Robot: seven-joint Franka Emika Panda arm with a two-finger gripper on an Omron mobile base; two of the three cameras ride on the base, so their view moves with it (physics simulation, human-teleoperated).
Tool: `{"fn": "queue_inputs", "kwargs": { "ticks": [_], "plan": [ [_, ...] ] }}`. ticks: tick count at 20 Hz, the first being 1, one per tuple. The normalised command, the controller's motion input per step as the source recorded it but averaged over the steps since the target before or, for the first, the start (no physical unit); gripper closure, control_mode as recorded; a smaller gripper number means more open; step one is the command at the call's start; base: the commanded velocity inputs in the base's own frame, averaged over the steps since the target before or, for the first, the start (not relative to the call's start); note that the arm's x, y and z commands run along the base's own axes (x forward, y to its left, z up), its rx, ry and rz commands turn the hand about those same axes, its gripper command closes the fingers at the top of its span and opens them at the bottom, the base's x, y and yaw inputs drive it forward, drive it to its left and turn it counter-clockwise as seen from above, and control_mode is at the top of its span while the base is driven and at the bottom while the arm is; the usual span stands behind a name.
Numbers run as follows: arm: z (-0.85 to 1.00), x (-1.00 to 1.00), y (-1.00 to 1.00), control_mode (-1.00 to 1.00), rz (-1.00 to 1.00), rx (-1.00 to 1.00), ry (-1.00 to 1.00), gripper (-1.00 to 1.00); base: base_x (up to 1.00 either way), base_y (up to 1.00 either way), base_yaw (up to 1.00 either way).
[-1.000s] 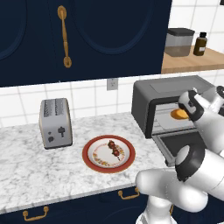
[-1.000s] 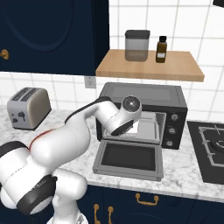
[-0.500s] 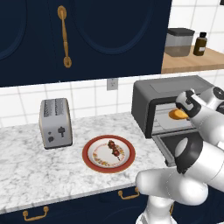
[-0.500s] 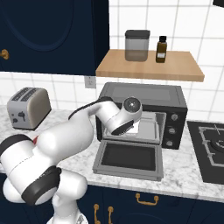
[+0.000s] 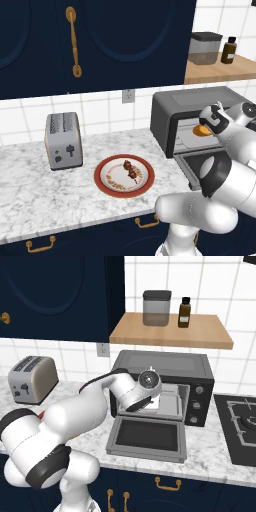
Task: Pick up the kebab skewer and baguette bread, and place them inside the toaster oven. Close the toaster oven door and start by setting the timer.
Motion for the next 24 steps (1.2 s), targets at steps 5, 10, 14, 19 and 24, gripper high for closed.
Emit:
{"fn": "queue_inputs", "kwargs": {
  "ticks": [5, 10, 14, 19, 24],
  "plan": [
    [-0.05, 0.11, 0.00, -1.00, 0.00, 0.00, 0.00, -1.00, 0.00, 0.00, 0.00],
    [0.00, 0.00, 0.00, -1.00, 0.00, 0.00, 0.00, -1.00, 0.00, 0.00, 0.00],
    [0.00, 0.00, 0.00, -1.00, 0.00, 0.00, 0.00, -1.00, 0.00, 0.00, 0.00],
    [0.00, 0.00, 0.00, -1.00, 0.00, 0.00, 0.00, -1.00, 0.00, 0.00, 0.00],
    [0.00, -0.29, 0.00, -1.00, 0.00, 0.00, 0.05, -1.00, 0.00, 0.00, 0.00]
  ]
}}
